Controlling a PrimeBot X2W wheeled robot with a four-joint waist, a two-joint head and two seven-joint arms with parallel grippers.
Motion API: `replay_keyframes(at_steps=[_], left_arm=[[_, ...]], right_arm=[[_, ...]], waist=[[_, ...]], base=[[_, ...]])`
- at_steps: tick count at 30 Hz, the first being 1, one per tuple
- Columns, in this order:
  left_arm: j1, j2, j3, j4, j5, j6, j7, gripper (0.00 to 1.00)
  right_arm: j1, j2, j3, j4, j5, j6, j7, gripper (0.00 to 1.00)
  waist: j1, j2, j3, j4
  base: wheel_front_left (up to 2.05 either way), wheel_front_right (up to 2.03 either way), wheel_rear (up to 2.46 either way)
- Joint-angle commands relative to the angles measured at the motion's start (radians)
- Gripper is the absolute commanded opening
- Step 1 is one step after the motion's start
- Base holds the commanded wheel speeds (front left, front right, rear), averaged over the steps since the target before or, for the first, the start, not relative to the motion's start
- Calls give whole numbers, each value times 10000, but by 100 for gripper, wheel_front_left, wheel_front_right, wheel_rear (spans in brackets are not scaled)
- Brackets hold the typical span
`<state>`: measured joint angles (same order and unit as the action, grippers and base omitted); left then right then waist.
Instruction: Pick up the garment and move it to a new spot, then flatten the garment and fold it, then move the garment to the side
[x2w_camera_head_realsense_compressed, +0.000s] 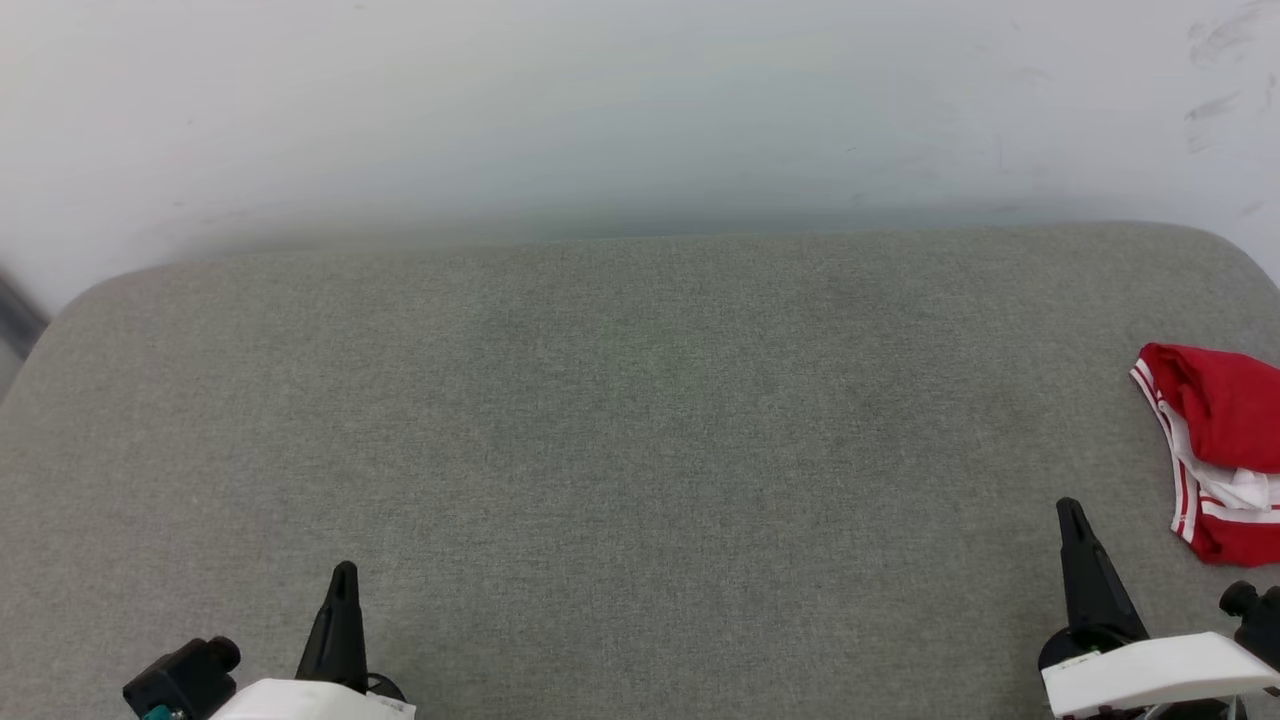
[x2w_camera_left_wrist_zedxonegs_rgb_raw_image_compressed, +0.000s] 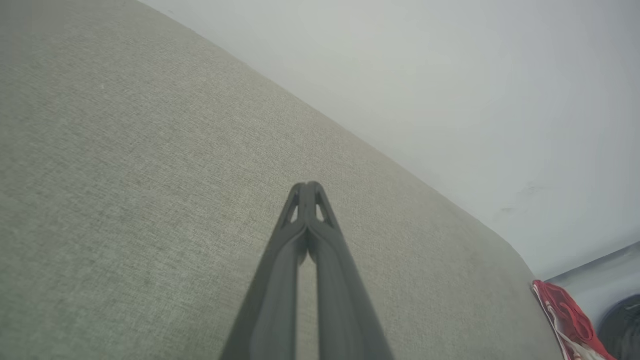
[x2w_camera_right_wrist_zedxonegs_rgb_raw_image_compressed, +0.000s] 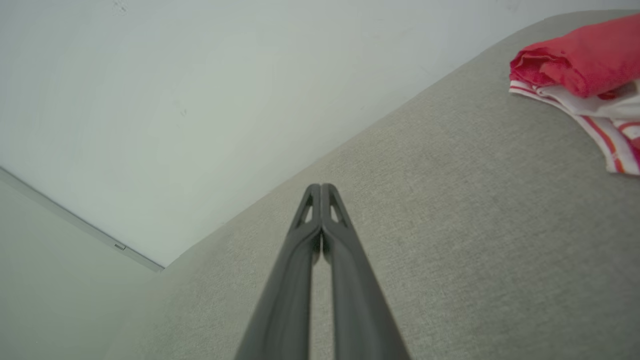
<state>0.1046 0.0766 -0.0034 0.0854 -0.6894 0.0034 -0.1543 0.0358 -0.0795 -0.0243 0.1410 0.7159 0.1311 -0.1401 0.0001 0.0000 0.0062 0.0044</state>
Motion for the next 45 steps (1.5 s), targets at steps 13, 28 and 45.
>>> replay_keyframes(at_steps=[13, 28, 45], left_arm=[[-616, 112, 102, 208, -2094, -319, 418, 0], [-998, 141, 215, 532, -3977, -578, 851, 0], [-1430, 138, 379, 913, -6075, -872, 1382, 0]], right_arm=[[-511, -77, -117, 121, 1986, -2, 439, 0], [-766, -50, -223, 339, 3773, -2, 887, 0], [-1021, 8, -372, 592, 5783, -3, 1420, 0]], waist=[[-1, 0, -4, -6], [-1, 0, -8, -13], [-1, 0, -15, -23]], base=[[0, 0, 0], [0, 0, 0], [0, 0, 0]])
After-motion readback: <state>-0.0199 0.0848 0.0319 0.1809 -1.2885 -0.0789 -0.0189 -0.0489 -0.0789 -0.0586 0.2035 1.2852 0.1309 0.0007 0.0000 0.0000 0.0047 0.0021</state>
